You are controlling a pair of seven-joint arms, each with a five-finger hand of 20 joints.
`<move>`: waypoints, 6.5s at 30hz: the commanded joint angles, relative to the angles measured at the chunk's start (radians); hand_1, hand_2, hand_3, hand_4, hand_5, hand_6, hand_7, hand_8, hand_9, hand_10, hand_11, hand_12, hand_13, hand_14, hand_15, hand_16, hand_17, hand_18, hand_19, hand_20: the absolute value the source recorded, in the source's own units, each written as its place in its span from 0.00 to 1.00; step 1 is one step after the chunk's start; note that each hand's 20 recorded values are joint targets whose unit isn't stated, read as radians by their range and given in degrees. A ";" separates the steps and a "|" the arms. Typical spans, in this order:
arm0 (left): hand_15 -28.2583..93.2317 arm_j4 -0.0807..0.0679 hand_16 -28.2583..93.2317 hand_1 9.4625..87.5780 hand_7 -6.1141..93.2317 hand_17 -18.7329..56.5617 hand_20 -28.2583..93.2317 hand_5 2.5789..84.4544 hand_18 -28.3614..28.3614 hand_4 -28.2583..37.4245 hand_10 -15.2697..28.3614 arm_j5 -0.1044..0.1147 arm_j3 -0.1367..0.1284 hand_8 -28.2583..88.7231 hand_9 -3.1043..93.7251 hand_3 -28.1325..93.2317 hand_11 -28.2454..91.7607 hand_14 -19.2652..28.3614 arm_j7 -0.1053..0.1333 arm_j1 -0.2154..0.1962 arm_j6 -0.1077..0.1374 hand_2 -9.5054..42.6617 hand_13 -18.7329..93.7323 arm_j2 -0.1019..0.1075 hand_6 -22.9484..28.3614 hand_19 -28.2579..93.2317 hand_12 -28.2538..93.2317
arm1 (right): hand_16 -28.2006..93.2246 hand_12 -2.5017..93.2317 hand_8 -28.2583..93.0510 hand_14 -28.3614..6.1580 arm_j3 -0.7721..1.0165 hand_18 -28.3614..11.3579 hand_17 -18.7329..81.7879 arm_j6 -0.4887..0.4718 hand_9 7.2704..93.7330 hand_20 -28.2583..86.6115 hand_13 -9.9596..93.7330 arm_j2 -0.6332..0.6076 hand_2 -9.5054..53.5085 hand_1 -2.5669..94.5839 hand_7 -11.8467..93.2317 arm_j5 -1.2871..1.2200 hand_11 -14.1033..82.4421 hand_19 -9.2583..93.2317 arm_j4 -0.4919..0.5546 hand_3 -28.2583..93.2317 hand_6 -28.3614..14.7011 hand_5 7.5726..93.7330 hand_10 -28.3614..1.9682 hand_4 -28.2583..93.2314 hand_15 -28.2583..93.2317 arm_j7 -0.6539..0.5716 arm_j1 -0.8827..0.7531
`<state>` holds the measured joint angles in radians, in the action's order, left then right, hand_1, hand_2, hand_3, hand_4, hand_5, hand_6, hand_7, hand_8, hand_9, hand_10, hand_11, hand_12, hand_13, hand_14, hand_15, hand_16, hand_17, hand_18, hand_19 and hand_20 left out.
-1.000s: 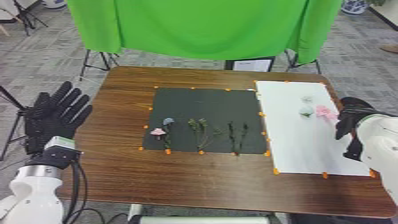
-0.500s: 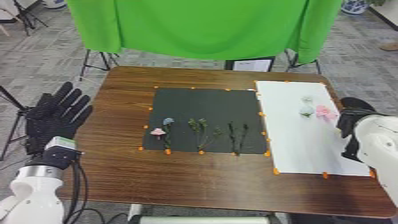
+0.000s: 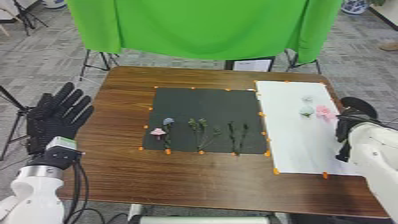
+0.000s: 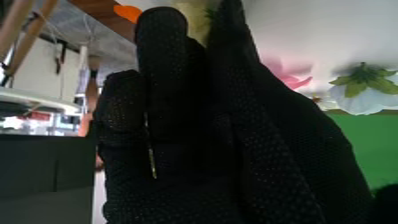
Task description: Arrange flowers
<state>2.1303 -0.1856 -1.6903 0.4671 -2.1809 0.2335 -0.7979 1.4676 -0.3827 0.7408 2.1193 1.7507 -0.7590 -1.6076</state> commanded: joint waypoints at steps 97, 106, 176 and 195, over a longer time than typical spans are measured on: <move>0.45 -0.016 0.19 0.17 0.15 0.17 0.30 0.44 0.74 0.00 0.67 0.011 0.046 0.18 0.34 0.79 0.35 0.73 -0.043 0.038 0.013 0.51 0.35 -0.022 0.60 0.47 0.32 | 0.53 0.18 0.11 0.55 -0.713 0.20 0.54 -0.084 0.64 0.56 0.74 0.441 0.00 0.52 0.32 0.266 0.28 0.86 -0.033 0.86 0.65 0.61 0.51 0.00 0.61 0.353 0.503; 0.45 -0.013 0.19 0.17 0.15 0.17 0.30 0.45 0.74 0.00 0.67 0.009 0.044 0.18 0.34 0.79 0.36 0.73 -0.030 0.031 0.002 0.51 0.35 -0.028 0.60 0.47 0.32 | 0.46 0.18 0.12 0.50 -0.597 0.18 0.54 -0.011 0.61 0.56 0.74 0.369 0.00 0.49 0.30 0.212 0.28 0.86 0.058 0.88 0.63 0.57 0.49 0.00 0.64 0.272 0.453; 0.46 -0.002 0.19 0.19 0.15 0.17 0.30 0.46 0.74 0.00 0.68 0.016 0.041 0.18 0.36 0.82 0.36 0.74 -0.012 0.011 0.021 0.47 0.35 -0.030 0.61 0.47 0.32 | 0.59 0.40 0.24 0.65 -0.472 0.20 0.60 0.311 0.93 0.58 0.84 0.202 0.00 0.65 0.34 0.105 0.21 0.91 0.187 0.81 0.68 0.82 0.67 0.00 0.53 0.099 0.273; 0.46 -0.032 0.19 0.19 0.15 0.17 0.30 0.45 0.74 0.00 0.67 -0.017 0.063 0.18 0.35 0.81 0.35 0.73 -0.065 0.065 -0.012 0.47 0.35 -0.037 0.61 0.47 0.32 | 0.56 0.39 0.24 0.62 -0.622 0.19 0.60 0.279 0.91 0.57 0.84 0.390 0.03 0.63 0.33 0.120 0.21 0.92 0.051 0.80 0.66 0.80 0.64 0.00 0.55 0.108 0.331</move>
<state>2.1069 -0.1909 -1.6335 0.4203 -2.1249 0.2386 -0.8242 0.8783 -0.1020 1.0713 2.2138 1.8729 -0.6462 -1.2931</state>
